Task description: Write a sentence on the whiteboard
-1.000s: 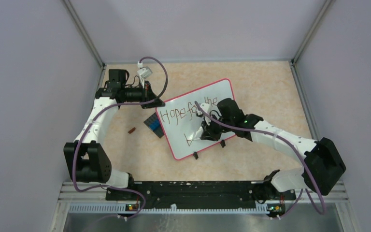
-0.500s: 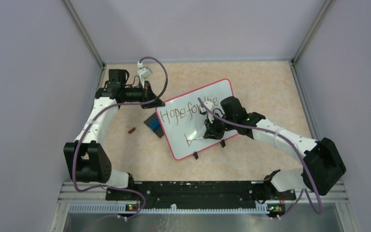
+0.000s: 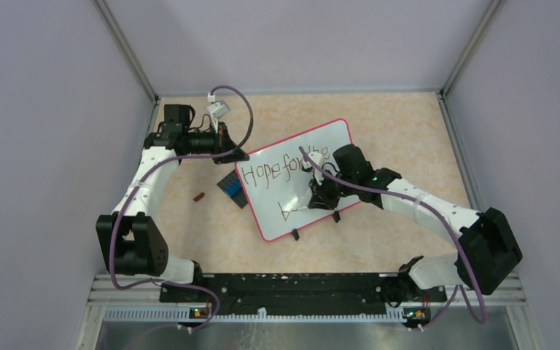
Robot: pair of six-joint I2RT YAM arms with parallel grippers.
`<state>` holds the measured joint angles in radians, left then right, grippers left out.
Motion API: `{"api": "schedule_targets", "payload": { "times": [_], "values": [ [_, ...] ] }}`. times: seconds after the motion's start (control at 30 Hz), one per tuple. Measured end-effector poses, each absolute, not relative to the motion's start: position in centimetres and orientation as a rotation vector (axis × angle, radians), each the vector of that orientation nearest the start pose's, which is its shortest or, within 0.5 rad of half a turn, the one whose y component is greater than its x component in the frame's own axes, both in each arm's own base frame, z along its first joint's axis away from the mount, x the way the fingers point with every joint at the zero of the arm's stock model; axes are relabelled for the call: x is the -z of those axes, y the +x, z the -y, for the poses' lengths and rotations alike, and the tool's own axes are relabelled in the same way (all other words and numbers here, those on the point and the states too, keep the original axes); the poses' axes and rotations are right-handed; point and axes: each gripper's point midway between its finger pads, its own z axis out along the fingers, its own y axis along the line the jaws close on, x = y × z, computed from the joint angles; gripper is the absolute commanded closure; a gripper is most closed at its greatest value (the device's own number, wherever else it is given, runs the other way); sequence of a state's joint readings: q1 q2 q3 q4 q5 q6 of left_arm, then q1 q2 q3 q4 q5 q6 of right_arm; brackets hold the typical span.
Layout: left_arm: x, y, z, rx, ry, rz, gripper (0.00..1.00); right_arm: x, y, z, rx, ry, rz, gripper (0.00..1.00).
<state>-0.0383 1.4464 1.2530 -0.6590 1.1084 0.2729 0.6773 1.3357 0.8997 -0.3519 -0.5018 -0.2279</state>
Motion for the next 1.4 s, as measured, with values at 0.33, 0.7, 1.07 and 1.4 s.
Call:
{"api": "schedule_targets", "payload": {
  "times": [0.33, 0.7, 1.07, 1.4],
  "values": [
    [-23.9, 31.0, 16.4, 1.174, 0.791, -1.959, 1.00, -13.5, 22.3, -27.4, -0.795, -1.251, -2.012, 1.00],
    [-23.8, 31.0, 16.4, 1.173, 0.791, -1.960, 1.00, -13.8, 22.5, -27.6, -0.804, -1.245, -2.006, 1.00],
    [-23.8, 31.0, 16.4, 1.172, 0.791, -1.960, 1.00, -13.6, 22.2, -28.3, -0.838, -1.259, -2.010, 1.00],
    [-23.8, 31.0, 16.4, 1.171, 0.793, -1.958, 1.00, -13.3, 21.7, -29.0, -0.853, -1.284, -2.001, 1.00]
  ]
}}
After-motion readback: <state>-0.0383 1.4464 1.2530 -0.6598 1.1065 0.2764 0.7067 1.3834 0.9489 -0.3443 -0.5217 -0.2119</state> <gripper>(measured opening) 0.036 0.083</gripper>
